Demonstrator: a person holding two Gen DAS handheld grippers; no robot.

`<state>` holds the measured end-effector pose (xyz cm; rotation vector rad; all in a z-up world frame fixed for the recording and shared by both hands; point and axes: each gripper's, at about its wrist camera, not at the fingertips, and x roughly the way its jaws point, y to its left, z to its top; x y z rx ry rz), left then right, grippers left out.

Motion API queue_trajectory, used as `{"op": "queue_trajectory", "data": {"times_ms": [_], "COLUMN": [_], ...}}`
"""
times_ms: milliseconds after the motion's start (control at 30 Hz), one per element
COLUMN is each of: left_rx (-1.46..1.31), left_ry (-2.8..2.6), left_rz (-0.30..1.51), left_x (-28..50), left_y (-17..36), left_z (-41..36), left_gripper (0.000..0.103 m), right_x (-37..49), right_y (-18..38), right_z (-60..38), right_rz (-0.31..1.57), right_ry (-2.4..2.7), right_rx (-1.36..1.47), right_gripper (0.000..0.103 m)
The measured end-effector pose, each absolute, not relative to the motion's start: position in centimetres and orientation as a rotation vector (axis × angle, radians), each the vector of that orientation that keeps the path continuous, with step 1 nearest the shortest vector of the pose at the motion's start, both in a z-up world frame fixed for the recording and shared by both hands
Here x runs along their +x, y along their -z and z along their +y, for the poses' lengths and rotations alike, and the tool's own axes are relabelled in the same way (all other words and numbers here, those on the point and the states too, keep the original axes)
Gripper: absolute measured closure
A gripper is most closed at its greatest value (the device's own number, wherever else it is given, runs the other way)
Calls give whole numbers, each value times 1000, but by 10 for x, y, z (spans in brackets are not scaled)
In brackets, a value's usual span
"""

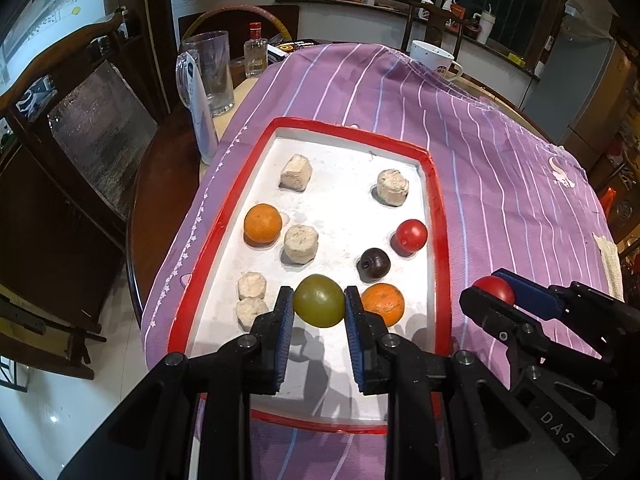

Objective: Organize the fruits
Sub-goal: 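Carry the grape and tomato over the tray with both tools, then lower the grape and tomato into the tray and open both tools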

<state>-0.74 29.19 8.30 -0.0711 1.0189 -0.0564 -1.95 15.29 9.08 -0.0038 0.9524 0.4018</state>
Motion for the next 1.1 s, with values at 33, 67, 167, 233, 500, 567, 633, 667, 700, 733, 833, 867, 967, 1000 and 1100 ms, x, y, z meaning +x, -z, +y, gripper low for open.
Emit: {"op": "queue_trajectory", "data": {"times_ms": [33,67,167,233,500,567,633,667,700,733,833,867,967,1000,1100], "left_rx": [-71,-70,-72,-72,-79,-83,-86,-88,-89,-91,-94,-97,-109,-114,-123], "left_ry": [56,55,52,51,46,45,46,46,46,46,46,45,40,39,30], "left_rz": [1020,1023,1033,1039,1063,1069,1074,1077,1080,1083,1095,1101,1117,1119,1125], "left_x": [-7,-7,-6,-5,-1,1,2,3,4,5,7,8,10,11,15], "left_y": [-82,-81,-77,-75,-64,-62,-59,-58,-57,-55,-50,-48,-40,-39,-34], "left_z": [293,293,294,295,298,299,300,300,301,301,302,303,307,309,313], "left_gripper": [79,79,79,79,79,79,79,79,79,79,79,79,79,79,79], "right_x": [-19,-19,-18,-18,-15,-14,-12,-12,-11,-11,-9,-8,-4,-2,6], "right_y": [-90,-90,-88,-87,-81,-80,-79,-78,-78,-77,-75,-74,-73,-73,-74], "right_z": [154,154,156,156,158,159,158,158,158,158,158,158,162,163,170], "right_rz": [954,955,959,961,975,978,980,981,983,984,990,992,993,992,987], "right_ry": [-403,-403,-405,-407,-412,-413,-413,-412,-412,-411,-409,-410,-414,-416,-427], "right_rx": [-4,-4,-4,-3,-2,-1,-1,0,1,1,3,2,-3,-5,-6], "right_gripper": [69,69,69,69,69,69,69,69,69,69,69,69,69,69,69]}}
